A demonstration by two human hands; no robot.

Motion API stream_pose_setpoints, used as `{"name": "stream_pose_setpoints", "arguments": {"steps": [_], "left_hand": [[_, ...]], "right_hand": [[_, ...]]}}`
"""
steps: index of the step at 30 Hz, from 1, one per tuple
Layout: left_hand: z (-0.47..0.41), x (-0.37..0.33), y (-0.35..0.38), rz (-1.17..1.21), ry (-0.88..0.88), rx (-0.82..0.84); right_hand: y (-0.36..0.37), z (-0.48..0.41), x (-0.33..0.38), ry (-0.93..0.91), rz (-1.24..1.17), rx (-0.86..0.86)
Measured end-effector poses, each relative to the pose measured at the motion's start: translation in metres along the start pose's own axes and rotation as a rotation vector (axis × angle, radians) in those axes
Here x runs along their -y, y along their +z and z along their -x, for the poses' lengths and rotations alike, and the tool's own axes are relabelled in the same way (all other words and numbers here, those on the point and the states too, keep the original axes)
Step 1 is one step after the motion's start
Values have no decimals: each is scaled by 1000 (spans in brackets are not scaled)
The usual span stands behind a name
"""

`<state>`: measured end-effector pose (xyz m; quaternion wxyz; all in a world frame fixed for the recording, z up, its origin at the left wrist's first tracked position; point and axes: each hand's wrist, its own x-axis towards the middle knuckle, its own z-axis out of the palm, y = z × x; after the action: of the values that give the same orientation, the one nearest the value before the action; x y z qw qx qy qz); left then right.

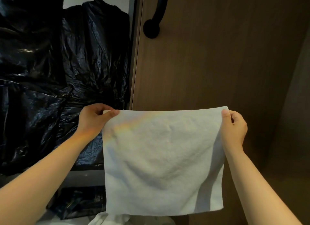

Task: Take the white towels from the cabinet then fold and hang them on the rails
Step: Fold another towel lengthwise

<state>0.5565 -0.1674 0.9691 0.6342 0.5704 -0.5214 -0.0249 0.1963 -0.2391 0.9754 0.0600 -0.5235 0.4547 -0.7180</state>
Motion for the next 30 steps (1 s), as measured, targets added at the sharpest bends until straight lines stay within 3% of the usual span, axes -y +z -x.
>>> {"name": "stream_pose_setpoints", "arguments": {"steps": [6,12,18,25,30], "left_hand": [[3,-2,0,-35,33,-42],[11,5,10,-49,-76,-64],[29,-2,24,-7,-111,27],[104,28,71,-34,-5,392],[165,68,77,-45,-193,428]], "right_hand": [[0,4,-3,18,13,-17],[8,9,-28,169,64,8],[7,28,-41,225,164,46],[24,120,-45,173,107,367],[22,178,-63,309,6,539]]}}
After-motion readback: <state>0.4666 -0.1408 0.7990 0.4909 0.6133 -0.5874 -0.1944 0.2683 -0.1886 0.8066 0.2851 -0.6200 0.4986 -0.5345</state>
